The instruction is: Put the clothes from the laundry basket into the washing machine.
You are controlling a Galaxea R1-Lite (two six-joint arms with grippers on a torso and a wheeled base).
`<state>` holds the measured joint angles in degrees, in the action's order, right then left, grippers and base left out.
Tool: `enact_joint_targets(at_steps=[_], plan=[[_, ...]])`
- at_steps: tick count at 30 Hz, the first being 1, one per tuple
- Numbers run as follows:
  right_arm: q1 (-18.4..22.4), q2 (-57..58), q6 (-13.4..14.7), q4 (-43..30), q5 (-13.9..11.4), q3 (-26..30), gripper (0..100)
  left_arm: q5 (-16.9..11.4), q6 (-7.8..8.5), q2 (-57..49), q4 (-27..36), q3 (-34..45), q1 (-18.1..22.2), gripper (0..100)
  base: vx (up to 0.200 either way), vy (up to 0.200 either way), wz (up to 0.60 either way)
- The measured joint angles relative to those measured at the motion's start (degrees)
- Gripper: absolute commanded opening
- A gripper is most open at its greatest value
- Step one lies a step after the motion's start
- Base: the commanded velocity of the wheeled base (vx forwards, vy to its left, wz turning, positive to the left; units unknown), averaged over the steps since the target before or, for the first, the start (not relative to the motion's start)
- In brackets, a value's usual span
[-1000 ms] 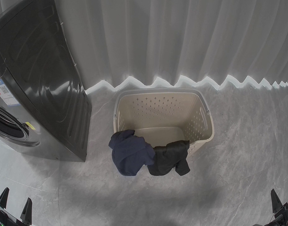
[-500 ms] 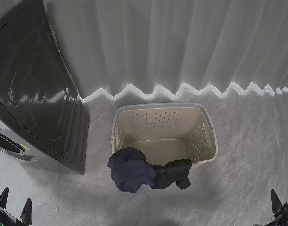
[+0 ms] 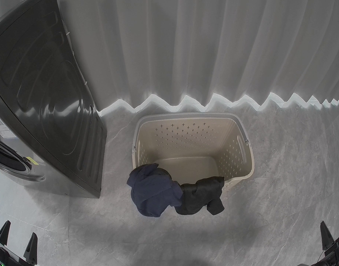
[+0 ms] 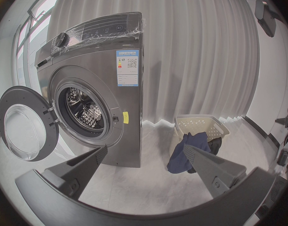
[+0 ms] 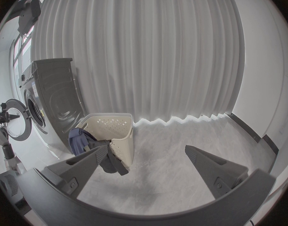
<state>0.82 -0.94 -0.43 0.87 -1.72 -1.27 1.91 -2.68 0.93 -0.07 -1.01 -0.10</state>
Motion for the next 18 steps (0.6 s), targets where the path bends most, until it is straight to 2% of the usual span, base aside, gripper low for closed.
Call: enact_joint_targets(at_steps=[5,8,9,11,18], plan=[[-0.8,-2.9,1.2,1.4,-0.1,-6.3,100,0.0,-0.02,0.0,0.0,0.0,0.0,100,0.0,0.0,0.0],[-2.0,-8.2,2.9,2.3,-0.2,-9.6,100,0.0,0.0,0.0,0.0,0.0,0.0,100,0.0,0.0,0.0],[-2.6,-11.4,3.8,3.0,-0.3,-10.5,100,0.0,-0.02,0.0,0.0,0.0,0.0,100,-0.2,0.0,0.0],[-3.2,-14.5,4.5,3.9,-0.5,-11.2,100,0.0,0.0,0.0,0.0,0.0,0.0,100,-0.2,0.0,0.0],[-7.4,-32.9,8.4,13.8,-0.9,-13.1,100,0.0,0.01,0.0,0.0,0.0,0.0,100,0.0,0.0,0.0]])
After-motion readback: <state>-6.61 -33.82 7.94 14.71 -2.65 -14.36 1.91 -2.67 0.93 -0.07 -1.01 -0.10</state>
